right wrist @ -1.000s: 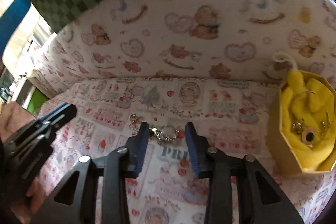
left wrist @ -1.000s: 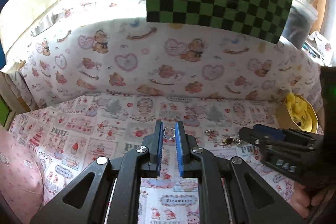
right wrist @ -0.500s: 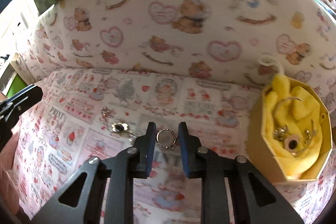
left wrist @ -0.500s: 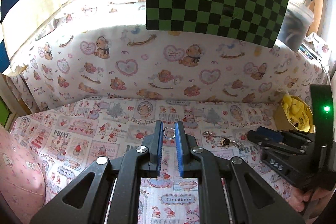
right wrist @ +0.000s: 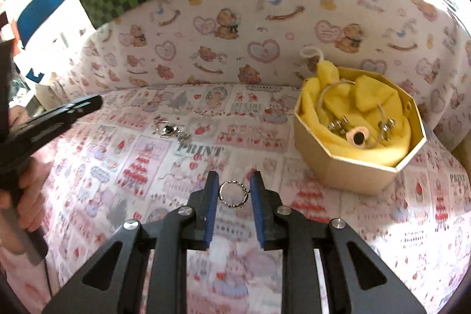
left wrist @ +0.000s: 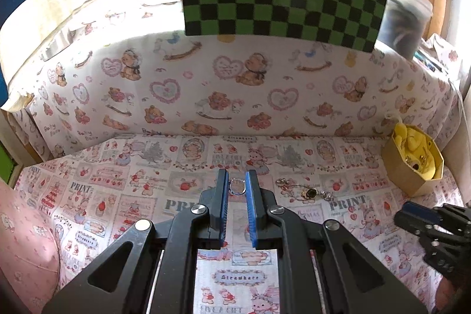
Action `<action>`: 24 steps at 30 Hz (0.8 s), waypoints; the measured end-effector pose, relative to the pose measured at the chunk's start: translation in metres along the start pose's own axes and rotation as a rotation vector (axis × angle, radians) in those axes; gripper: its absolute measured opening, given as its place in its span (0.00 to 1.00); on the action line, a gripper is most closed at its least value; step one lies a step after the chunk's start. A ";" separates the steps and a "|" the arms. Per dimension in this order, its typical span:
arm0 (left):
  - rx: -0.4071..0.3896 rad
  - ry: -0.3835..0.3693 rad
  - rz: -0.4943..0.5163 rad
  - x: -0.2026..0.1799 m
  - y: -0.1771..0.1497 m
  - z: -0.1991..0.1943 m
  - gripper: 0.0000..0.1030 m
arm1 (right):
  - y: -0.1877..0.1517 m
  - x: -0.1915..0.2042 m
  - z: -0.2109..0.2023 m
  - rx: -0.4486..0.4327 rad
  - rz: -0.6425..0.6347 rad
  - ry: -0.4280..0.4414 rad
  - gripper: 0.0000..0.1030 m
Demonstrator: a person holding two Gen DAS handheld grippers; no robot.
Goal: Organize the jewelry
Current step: 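Grasp a silver ring with the right tool while the left holds its small ring, then carry both rings over the gold box and open both tools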
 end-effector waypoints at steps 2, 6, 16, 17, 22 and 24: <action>-0.010 0.005 0.008 -0.003 0.000 -0.001 0.10 | 0.001 -0.001 -0.009 -0.018 0.018 0.021 0.20; -0.025 -0.013 0.003 -0.009 0.001 -0.001 0.10 | 0.008 -0.003 -0.028 -0.075 -0.017 0.008 0.20; -0.063 0.001 0.019 -0.019 0.000 -0.002 0.11 | 0.021 -0.014 -0.061 -0.168 -0.009 0.040 0.20; -0.067 0.001 0.018 -0.019 0.000 -0.003 0.11 | 0.024 -0.012 -0.059 -0.178 -0.009 0.047 0.20; -0.082 -0.005 0.017 -0.019 -0.001 -0.002 0.11 | 0.030 -0.009 -0.063 -0.228 -0.004 0.066 0.20; -0.086 0.005 0.022 -0.019 -0.001 -0.001 0.10 | 0.033 -0.011 -0.068 -0.245 0.001 0.065 0.20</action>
Point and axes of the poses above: each gripper's, at about its wrist camera, not at the fingertips, and z roughly the way its jaws point, x to its left, y to its top, the point moved 10 cm from there along z, roughly the way its jaws point, and after that the axes turned 12 degrees about y, right-handed, at the moved point
